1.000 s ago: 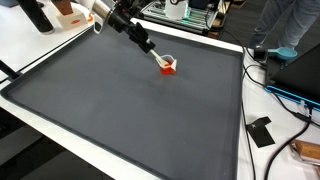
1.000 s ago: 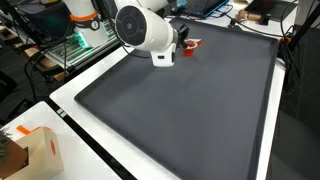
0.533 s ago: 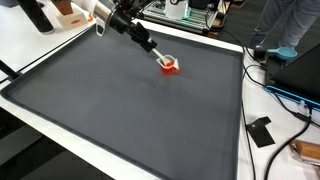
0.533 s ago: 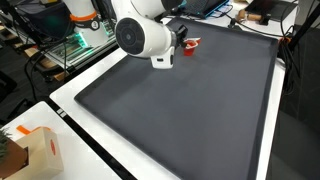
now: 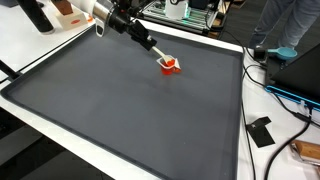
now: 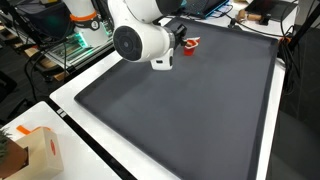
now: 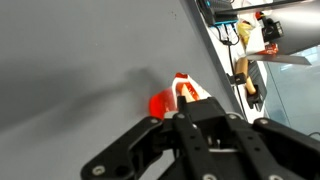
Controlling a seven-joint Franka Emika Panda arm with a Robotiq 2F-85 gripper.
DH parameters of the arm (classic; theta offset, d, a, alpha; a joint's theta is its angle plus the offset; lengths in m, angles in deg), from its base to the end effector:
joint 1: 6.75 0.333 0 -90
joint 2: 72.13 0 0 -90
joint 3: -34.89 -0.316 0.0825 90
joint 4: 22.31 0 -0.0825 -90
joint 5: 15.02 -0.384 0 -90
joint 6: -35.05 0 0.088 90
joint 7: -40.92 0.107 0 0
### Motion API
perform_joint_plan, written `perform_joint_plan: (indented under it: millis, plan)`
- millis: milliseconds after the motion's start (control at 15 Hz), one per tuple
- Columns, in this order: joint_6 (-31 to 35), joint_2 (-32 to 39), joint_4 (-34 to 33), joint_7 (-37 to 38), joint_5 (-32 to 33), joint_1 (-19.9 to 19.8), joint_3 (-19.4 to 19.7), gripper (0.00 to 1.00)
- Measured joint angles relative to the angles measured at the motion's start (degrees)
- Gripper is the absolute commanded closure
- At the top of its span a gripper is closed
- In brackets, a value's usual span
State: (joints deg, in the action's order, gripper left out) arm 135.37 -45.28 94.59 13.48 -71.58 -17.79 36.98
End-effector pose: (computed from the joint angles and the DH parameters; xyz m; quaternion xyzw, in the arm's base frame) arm 0.5355 -0.0483 0.2013 -0.8470 0.1480 0.1676 0.4823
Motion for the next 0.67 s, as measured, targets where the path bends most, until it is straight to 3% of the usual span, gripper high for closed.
perform_joint_plan:
  millis: [667]
  plan:
    - [-5.21, 0.14, -1.70, -3.33, -0.08, -1.36, 1.22, 0.94]
